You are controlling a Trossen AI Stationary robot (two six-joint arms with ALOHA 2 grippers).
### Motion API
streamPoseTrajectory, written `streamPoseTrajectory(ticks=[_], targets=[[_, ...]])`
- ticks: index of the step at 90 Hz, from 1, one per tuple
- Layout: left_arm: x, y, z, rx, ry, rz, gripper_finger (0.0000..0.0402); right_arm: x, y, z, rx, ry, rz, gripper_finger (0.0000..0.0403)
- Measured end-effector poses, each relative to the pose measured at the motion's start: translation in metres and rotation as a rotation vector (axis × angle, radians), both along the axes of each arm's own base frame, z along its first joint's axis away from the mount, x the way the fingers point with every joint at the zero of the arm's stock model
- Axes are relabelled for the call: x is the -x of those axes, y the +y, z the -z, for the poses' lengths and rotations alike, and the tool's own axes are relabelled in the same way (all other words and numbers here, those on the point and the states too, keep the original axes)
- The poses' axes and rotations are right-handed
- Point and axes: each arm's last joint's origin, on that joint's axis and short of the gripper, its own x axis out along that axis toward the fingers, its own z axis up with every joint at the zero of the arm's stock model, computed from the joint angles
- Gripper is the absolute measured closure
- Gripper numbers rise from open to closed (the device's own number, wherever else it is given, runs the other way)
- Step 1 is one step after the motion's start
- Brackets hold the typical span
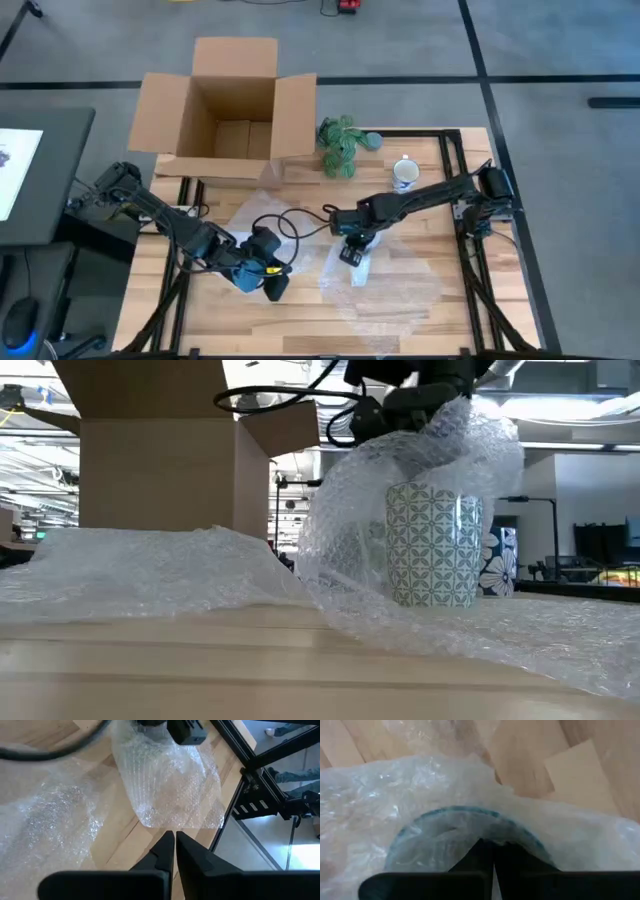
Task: Wrap mug
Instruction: Wrap the green mug with the bubble wrap
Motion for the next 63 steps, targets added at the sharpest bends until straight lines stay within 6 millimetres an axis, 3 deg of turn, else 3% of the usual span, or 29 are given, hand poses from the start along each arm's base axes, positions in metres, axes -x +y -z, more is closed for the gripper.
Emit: streamPoseTrajectory(ticks=[14,23,53,63], targets=[[0.000,0.000,0.000,0.000,0.000,0.000,0.0402,0.002,0.000,0.005,0.001,0.008,0.000,0.0403],[0.000,0.000,0.000,0.000,0.000,-0.001,0.0402,0.001,0.000,-0.003,0.003,0.018,0.001,0.0403],[0.000,0.000,0.000,0.000,0.000,-0.001,0.0402,-0.005,0.001,-0.086,0.013,0.007,-0.056,0.0403],[0.000,0.000,0.000,0.000,0.000,0.000,0.0402,-0.001,0.010,-0.107,-0.039,-0.043,-0.155,0.0403]])
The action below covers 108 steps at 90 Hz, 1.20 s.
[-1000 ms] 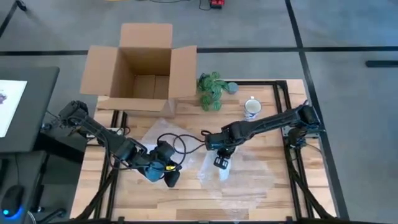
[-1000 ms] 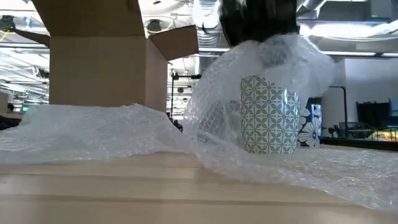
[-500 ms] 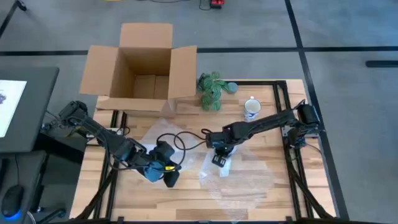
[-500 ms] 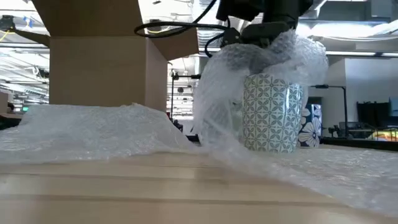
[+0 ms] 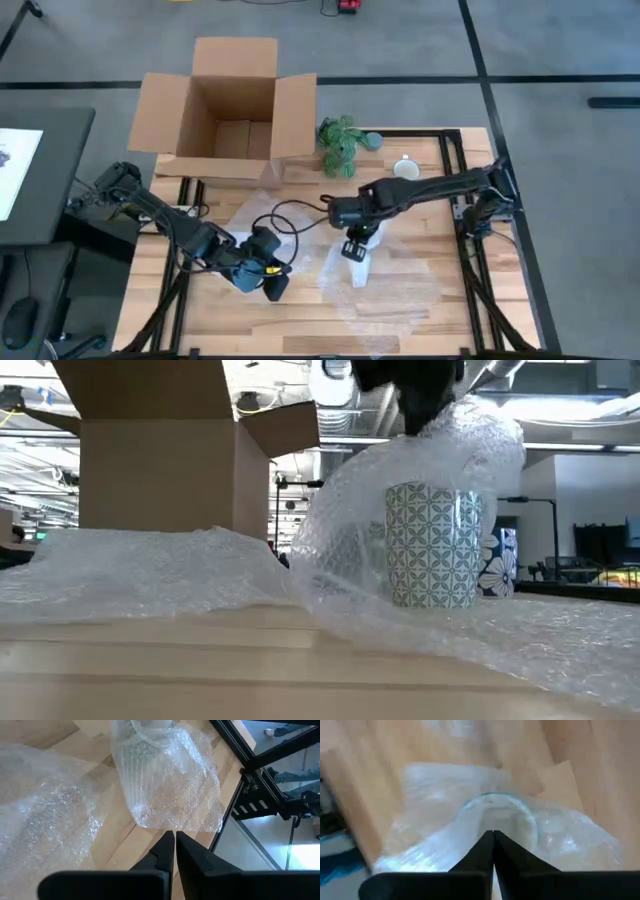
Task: Wrap mug
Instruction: Wrap the green mug with the bubble wrap
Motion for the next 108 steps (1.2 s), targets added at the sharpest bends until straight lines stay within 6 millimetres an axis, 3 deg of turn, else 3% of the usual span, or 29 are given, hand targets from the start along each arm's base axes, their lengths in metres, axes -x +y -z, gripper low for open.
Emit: streamPoseTrajectory(ticks=[7,17,49,81,95,108], targets=[[0.000,0.000,0.000,-0.002,0.000,0.002,0.0402,0.003,0.009,-0.002,-0.042,-0.005,-0.082,0.0403],[0.000,0.000,0.000,-0.002,0.000,0.003,0.0402,0.004,0.018,0.011,-0.035,0.001,-0.128,0.0403],[0.001,-0.001,0.000,-0.003,0.000,0.007,0.0402,0.001,0.003,0.068,-0.052,0.004,-0.035,0.0403],[0.001,-0.001,0.000,-0.003,0.000,0.007,0.0402,0.010,-0.009,0.104,0.015,0.034,0.027,0.0403],[0.001,-0.001,0.000,-0.003,0.000,0.007,0.0402,0.011,-0.010,0.116,0.031,-0.006,0.057,0.0403],[0.001,-0.001,0.000,-0.007,-0.003,0.002,0.0402,0.009,-0.013,0.111,0.030,0.008,0.078,0.0403]])
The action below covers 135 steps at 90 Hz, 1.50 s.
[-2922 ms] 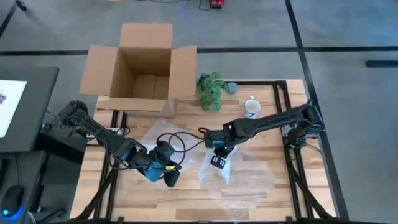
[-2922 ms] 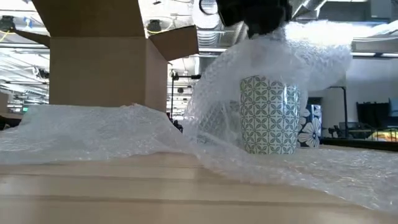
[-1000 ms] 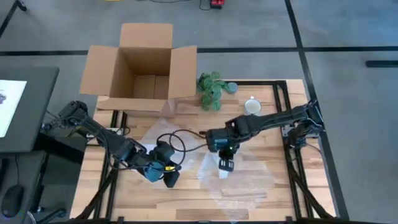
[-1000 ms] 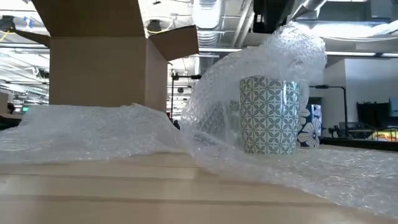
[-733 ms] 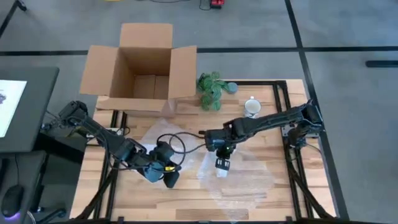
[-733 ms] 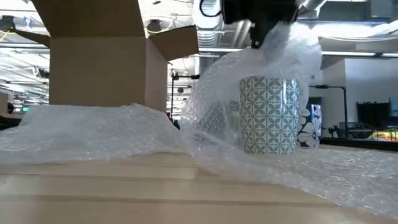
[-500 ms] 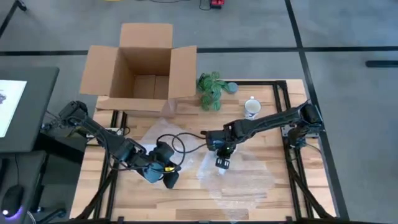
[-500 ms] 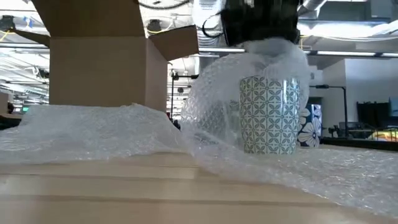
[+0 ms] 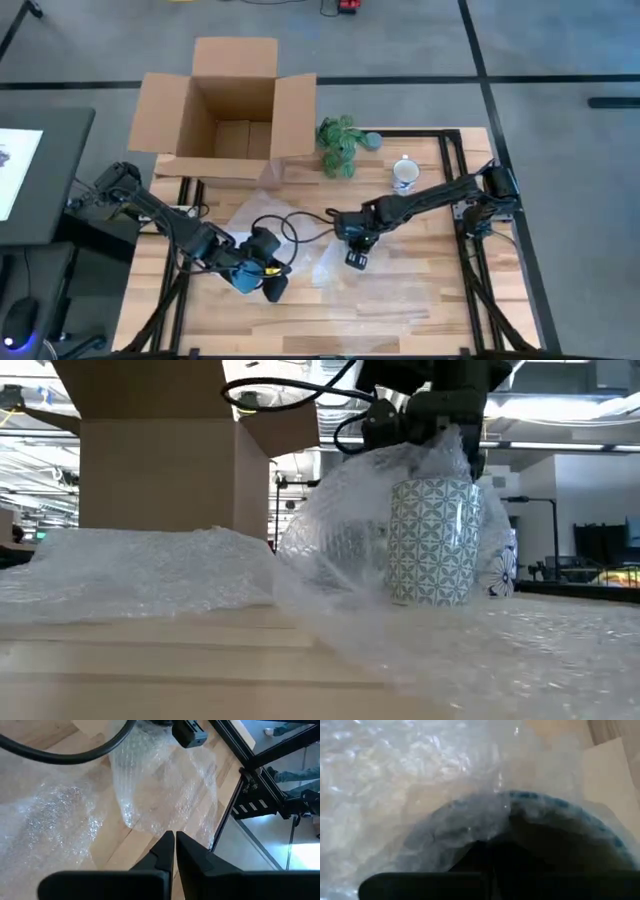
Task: Wrap mug
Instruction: Wrap the green mug with the bubble wrap
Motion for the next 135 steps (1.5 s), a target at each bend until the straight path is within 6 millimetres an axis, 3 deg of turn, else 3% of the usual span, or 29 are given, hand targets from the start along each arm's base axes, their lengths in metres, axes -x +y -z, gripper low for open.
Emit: streamPoseTrajectory(ticks=[35,46,59,90,106,121,135], targets=[[0.000,0.000,0.000,0.002,0.000,-0.001,0.0402,-0.010,0.003,-0.082,0.018,0.008,-0.049,0.0403],[0.000,0.000,0.000,0.001,0.000,0.002,0.0402,-0.010,0.011,-0.095,0.002,-0.019,-0.080,0.0403],[0.000,-0.001,0.000,0.001,0.001,0.003,0.0402,-0.011,0.018,-0.089,-0.030,-0.037,-0.113,0.0403],[0.000,-0.001,0.000,-0.005,0.001,0.009,0.0402,-0.006,0.003,-0.028,-0.038,0.005,-0.043,0.0403],[0.000,-0.001,0.000,-0.009,0.003,0.015,0.0402,-0.001,0.003,-0.006,-0.022,0.003,-0.013,0.0403],[0.000,-0.001,0.000,-0.008,0.003,0.015,0.0402,-0.002,0.003,-0.007,0.001,0.004,-0.001,0.0403],[0.000,-0.001,0.000,-0.002,0.002,0.010,0.0402,-0.003,0.003,-0.038,0.005,0.024,-0.006,0.0403]])
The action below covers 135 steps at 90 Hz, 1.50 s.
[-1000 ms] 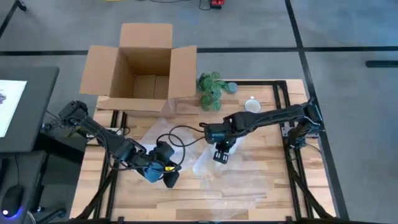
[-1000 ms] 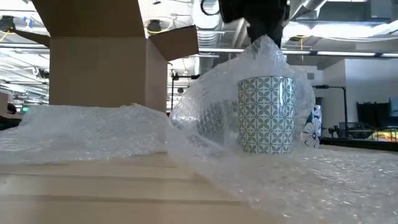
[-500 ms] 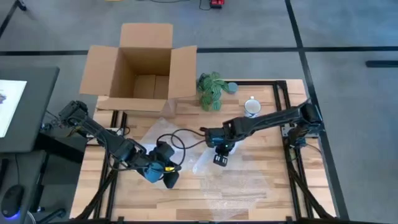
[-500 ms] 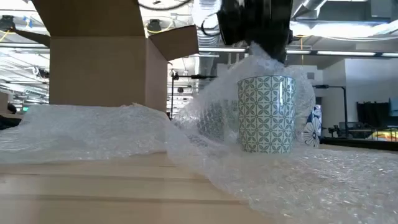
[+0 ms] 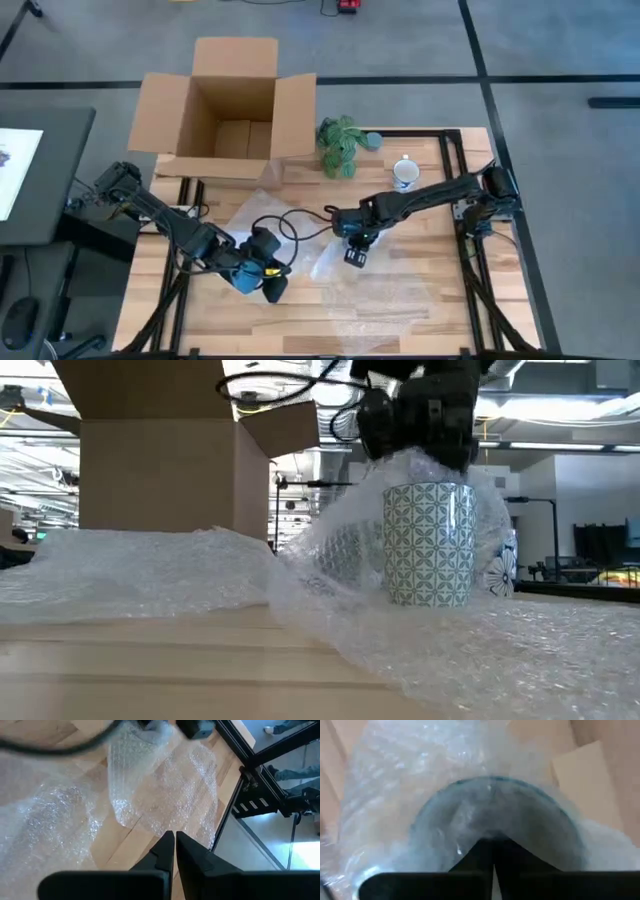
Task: Wrap mug
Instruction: Wrap the green mug with the bubble wrap
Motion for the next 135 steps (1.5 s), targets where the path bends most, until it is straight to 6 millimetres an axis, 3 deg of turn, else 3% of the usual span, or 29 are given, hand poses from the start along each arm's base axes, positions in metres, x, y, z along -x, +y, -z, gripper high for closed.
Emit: streamPoseTrajectory(ticks=[22,33,47,64,93,116,135], targets=[[0.000,0.000,0.000,0.000,0.000,-0.002,0.0402,-0.001,0.016,-0.058,0.008,-0.023,-0.078,0.0403],[0.000,0.000,0.000,-0.005,0.000,0.002,0.0402,0.010,0.022,-0.069,0.058,0.064,-0.048,0.0403],[0.000,0.000,0.000,-0.011,0.000,0.008,0.0402,0.031,0.017,-0.061,0.101,0.289,-0.009,0.0403],[0.000,0.000,0.000,-0.019,0.001,0.017,0.0402,0.057,0.014,-0.042,0.147,0.364,0.003,0.0403],[0.000,0.001,0.000,-0.041,-0.010,0.007,0.0402,0.112,-0.002,0.000,0.074,0.147,0.241,0.0403],[-0.006,0.008,0.000,-0.056,-0.022,-0.033,0.0402,0.116,-0.005,0.019,0.065,0.052,0.286,0.0403],[-0.012,0.015,-0.003,-0.088,-0.058,-0.047,0.0402,0.104,-0.007,0.016,0.049,-0.072,0.290,0.0403]])
